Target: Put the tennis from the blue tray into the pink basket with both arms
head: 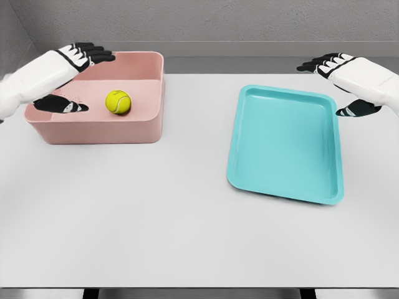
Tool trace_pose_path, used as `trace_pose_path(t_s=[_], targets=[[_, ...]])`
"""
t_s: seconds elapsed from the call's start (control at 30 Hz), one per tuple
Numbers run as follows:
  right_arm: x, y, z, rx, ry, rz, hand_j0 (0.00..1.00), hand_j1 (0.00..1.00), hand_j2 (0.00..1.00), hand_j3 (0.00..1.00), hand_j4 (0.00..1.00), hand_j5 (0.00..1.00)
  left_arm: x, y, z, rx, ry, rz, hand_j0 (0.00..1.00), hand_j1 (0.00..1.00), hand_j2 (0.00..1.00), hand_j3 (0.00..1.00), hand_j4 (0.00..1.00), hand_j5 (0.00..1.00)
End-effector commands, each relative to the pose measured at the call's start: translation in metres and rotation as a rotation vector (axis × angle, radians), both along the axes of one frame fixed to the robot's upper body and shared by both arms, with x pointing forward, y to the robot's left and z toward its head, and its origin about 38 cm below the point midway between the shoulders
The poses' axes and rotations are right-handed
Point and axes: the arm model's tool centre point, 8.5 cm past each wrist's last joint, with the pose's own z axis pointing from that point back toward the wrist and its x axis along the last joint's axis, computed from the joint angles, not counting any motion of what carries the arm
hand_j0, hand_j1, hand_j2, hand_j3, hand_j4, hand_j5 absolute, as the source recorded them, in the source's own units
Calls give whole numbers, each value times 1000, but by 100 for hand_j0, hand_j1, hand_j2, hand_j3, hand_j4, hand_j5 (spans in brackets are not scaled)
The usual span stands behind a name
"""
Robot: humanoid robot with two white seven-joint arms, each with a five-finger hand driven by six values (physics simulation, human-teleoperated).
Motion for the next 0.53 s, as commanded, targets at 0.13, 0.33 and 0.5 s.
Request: trace_pose_path(t_s=[0.13, 0.33, 0.5], targets=[[0, 0, 1, 2, -1, 1, 100, 100, 100, 100, 100, 100, -16, -1, 5, -11, -20, -16, 100, 100, 100, 100, 100, 100], [0, 0, 0, 2, 0, 0, 100, 100, 100, 100, 100, 100, -20, 2, -5, 1, 8, -13, 100, 100, 100, 100, 100, 100], [0, 0, 0, 2, 1, -1, 100, 100, 100, 100, 100, 100, -20, 1, -4, 1, 5, -17, 100, 100, 100, 100, 100, 100]])
